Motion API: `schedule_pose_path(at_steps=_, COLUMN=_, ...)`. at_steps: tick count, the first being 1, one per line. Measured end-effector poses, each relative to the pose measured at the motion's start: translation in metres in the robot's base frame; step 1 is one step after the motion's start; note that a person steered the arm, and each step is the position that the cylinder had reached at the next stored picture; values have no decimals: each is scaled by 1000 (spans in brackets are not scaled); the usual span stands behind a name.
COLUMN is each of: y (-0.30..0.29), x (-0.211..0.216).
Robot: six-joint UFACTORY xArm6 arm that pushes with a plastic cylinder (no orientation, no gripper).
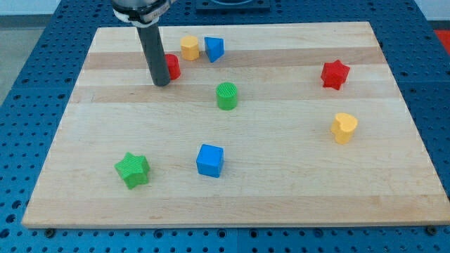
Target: Point your hand to the left of the red circle
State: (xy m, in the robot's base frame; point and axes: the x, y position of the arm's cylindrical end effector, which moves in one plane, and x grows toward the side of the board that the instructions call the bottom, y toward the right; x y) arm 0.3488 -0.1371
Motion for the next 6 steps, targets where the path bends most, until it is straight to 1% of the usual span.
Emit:
schedule_pose_path(at_steps=2, y=-4, x=-2)
schedule_pose_path(at_steps=3, y=-50, x=-2)
schedule_pose_path(at_steps=4, y=-54, x=-2)
schedule_pose_path(at_steps=5, y=-44, x=-21)
schedule_pose_path(at_steps=6, y=-41, x=-26)
